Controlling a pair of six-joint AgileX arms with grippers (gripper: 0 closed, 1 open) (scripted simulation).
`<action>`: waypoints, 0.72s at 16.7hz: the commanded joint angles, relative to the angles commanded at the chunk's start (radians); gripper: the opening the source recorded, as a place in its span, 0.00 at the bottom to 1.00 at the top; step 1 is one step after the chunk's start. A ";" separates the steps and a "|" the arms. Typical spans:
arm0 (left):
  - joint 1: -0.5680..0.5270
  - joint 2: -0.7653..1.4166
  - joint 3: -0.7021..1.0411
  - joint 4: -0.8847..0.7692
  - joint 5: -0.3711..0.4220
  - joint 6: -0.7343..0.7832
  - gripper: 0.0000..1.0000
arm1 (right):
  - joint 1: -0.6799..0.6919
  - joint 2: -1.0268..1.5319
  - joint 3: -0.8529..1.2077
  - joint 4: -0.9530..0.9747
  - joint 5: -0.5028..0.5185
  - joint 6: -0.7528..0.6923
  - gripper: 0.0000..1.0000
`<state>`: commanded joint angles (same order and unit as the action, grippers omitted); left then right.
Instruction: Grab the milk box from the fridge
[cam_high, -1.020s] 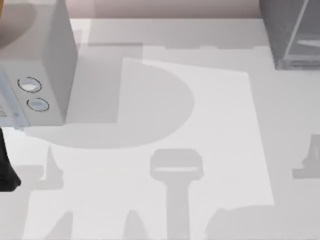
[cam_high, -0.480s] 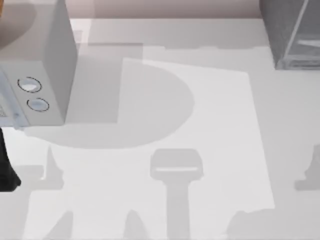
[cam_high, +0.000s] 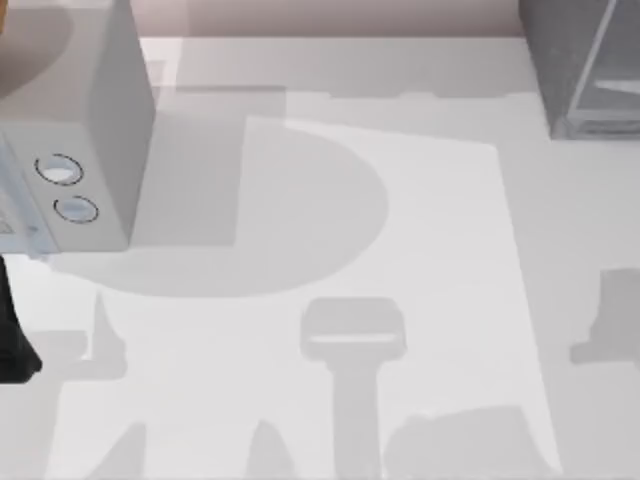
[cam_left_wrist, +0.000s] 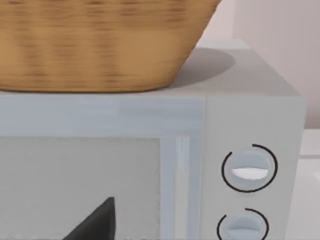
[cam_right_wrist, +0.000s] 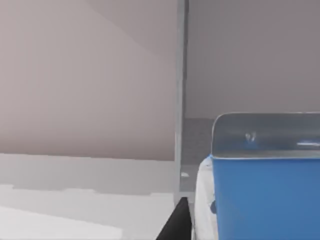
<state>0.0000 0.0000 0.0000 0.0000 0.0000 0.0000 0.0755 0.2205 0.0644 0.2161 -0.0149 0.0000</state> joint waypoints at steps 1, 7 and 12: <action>0.000 0.000 0.000 0.000 0.000 0.000 1.00 | 0.023 0.073 0.018 0.067 -0.004 0.000 0.00; 0.000 0.000 0.000 0.000 0.000 0.000 1.00 | 0.193 0.689 0.130 0.539 -0.030 0.006 0.00; 0.000 0.000 0.000 0.000 0.000 0.000 1.00 | 0.344 1.263 0.218 0.940 -0.055 0.021 0.00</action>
<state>0.0000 0.0000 0.0000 0.0000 0.0000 0.0000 0.4194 1.4838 0.2824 1.1565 -0.0702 0.0214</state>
